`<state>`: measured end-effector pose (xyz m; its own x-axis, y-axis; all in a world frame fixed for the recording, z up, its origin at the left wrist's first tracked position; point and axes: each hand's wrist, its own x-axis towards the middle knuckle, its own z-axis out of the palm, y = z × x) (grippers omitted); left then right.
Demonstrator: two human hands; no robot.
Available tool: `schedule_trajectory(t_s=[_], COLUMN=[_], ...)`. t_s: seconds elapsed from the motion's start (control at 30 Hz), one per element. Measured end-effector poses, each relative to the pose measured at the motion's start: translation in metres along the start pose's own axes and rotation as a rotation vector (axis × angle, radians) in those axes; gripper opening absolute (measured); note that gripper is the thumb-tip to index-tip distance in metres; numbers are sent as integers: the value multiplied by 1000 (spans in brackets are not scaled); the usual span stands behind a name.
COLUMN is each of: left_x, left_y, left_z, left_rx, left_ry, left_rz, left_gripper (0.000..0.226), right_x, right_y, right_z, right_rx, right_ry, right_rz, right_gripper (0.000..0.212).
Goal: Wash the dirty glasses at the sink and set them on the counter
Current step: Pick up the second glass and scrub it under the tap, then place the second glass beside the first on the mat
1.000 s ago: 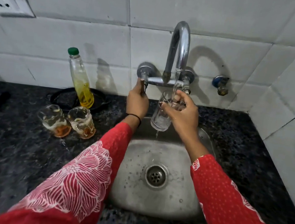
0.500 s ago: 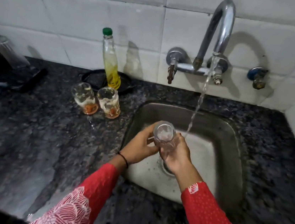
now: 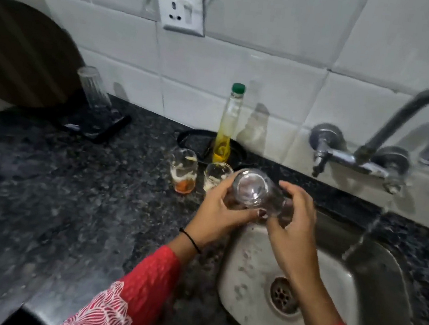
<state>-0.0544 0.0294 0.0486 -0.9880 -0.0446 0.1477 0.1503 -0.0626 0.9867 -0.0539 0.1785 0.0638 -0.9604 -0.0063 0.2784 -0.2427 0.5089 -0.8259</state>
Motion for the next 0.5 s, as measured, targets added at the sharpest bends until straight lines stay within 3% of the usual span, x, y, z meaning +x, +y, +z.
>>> schedule_trajectory(t_s=[0.1,0.27,0.5], left_x=[28,77,139], left_y=[36,66,61], left_z=[-55,-191,-349], left_rx=[-7,67,281], left_ry=[55,190,278], left_rz=[103,184,101], left_gripper=[64,68,77], right_x=[37,105,173], right_y=[-47,-128,-171], right_z=[46,172,351], right_rx=[-91,-57,104], right_ry=[-77,-36,-194], right_rz=[-216,-416,-310], right_gripper=[72,67,55])
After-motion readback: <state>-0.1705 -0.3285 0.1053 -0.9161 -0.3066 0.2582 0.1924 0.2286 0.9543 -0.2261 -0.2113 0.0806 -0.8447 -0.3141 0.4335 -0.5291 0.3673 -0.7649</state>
